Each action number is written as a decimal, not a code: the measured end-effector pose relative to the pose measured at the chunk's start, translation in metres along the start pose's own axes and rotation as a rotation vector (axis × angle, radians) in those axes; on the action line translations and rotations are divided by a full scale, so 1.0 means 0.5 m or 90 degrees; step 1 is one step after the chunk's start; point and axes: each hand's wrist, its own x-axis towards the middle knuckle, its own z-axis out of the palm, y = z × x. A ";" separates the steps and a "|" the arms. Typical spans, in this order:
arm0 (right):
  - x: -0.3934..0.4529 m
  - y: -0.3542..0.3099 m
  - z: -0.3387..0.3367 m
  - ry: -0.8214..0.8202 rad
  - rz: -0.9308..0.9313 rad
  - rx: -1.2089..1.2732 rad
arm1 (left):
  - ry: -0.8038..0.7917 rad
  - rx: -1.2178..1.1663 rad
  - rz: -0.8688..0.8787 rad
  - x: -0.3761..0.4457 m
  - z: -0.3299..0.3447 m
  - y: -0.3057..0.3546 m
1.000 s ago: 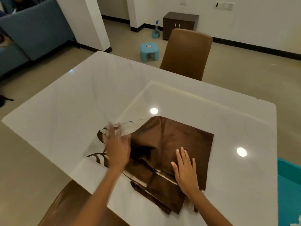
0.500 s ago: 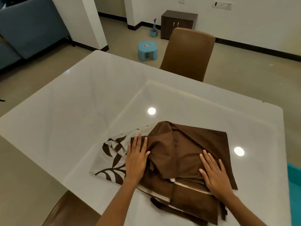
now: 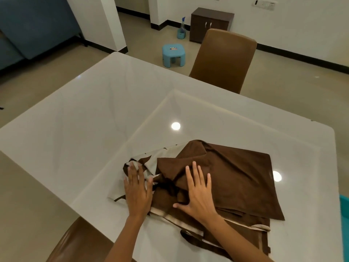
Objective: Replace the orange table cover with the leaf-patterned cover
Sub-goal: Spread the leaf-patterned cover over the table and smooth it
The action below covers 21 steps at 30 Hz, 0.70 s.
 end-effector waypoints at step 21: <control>0.296 -0.054 -0.239 0.118 -0.144 0.052 | 0.003 0.106 0.033 0.004 0.011 0.005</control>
